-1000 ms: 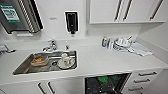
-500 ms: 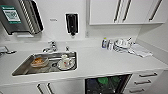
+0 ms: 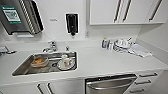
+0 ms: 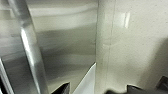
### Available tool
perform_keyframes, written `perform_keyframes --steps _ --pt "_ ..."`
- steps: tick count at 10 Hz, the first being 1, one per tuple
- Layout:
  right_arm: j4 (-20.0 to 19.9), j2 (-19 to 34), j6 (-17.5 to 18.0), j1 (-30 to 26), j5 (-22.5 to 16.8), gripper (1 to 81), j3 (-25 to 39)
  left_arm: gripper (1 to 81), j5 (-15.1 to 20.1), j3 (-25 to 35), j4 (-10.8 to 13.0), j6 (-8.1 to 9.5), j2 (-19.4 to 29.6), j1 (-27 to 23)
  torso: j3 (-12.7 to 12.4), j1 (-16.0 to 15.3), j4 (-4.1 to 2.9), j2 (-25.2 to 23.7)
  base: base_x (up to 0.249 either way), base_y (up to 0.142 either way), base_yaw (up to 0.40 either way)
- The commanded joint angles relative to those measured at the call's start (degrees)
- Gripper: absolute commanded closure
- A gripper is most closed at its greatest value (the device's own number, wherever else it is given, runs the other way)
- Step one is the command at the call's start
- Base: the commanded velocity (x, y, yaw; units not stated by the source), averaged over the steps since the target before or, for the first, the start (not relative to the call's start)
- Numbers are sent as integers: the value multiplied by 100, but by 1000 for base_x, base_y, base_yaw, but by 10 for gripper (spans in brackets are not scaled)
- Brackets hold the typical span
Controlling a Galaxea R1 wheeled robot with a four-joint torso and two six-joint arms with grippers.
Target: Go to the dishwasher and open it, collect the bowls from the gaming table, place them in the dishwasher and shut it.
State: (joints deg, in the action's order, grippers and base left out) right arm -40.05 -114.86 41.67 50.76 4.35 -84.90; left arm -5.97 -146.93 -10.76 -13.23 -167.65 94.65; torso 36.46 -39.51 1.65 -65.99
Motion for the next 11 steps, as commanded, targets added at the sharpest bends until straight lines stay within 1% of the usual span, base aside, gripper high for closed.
perform_keyframes --steps 1,2,3,4,6,7,8,9,10,11 --pt "1810 -450 -344 508 -163 10 -559 10 378 -71 39 -40 90 -55 0 0 0 0 0 0 0" --pt "2677 -723 -352 936 -163 10 -928 10 369 -142 48 -48 134 -126 0 0 0 0 0 0 0" --pt "3553 -899 -352 1376 -93 10 -1270 10 369 -178 118 -48 152 -178 -2 0 0 0 0 0 0" --pt "4219 -971 -352 1694 -31 10 -1492 10 369 -178 136 -48 126 -222 -2 0 0 0 0 0 0" --pt "5529 -1068 -352 2326 451 10 -1800 10 369 -187 136 -48 55 -293 -4 0 0 0 0 0 0" --pt "5960 -1146 -352 2556 722 10 -1967 10 360 -196 136 -48 55 -328 -4 0 0 0 0 0 0" --pt "6244 -1252 -361 2784 908 10 -2143 10 317 -274 188 -57 55 -346 -4 0 0 0 0 0 0" --pt "6541 -1461 -361 2952 1032 10 -2438 10 126 -344 379 -75 55 -354 -4 0 0 0 0 0 0" --pt "6763 -1647 -361 3128 1093 10 -2757 10 44 -354 495 -75 55 -346 -6 0 0 -2 0 0 0" --pt "6938 -1892 -361 3296 1250 10 -3159 10 26 -354 523 -75 64 -355 -6 0 0 -2 0 0 0"
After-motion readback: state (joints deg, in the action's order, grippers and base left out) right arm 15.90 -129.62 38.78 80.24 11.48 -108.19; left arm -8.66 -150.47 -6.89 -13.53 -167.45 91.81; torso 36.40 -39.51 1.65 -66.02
